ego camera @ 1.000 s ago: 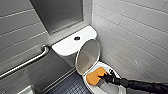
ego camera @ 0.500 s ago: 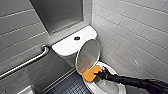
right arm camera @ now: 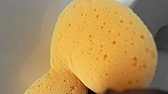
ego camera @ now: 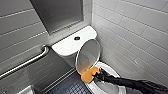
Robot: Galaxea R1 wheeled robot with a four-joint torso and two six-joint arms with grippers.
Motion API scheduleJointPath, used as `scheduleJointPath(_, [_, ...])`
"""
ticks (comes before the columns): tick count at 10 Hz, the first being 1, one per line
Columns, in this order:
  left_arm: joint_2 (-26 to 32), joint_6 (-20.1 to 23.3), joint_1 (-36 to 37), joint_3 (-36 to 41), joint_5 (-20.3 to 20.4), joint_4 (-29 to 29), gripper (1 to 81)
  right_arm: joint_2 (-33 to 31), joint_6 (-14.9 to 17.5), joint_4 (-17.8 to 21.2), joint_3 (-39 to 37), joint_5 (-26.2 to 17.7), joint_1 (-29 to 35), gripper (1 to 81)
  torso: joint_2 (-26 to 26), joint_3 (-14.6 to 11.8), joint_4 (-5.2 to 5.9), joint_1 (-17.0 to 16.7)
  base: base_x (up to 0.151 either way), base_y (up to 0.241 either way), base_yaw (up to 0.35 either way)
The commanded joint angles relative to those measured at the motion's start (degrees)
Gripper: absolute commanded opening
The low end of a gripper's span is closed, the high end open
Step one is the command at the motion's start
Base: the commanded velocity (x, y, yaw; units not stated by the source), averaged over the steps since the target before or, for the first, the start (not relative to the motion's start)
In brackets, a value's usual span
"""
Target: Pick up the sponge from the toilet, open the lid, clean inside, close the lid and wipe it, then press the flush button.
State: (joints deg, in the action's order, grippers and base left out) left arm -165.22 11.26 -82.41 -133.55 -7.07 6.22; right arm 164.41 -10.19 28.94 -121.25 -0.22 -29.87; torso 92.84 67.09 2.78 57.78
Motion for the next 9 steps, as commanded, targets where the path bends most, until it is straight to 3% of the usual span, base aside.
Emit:
scheduleJointPath(1, [0.1,0.2,-1.8,0.8,-5.1,-0.2,81.1,-1.6,-0.2,-0.4,4.2,-5.0,2.0,1.0,0.0,0.0,0.00,0.0,0.000,0.000,0.000])
scheduleJointPath(9, [-0.2,0.4,-1.6,0.8,-5.1,0.1,81.1,-22.6,0.2,-1.1,29.7,2.4,-7.8,1.0,0.0,0.0,0.00,0.0,0.000,0.000,0.000])
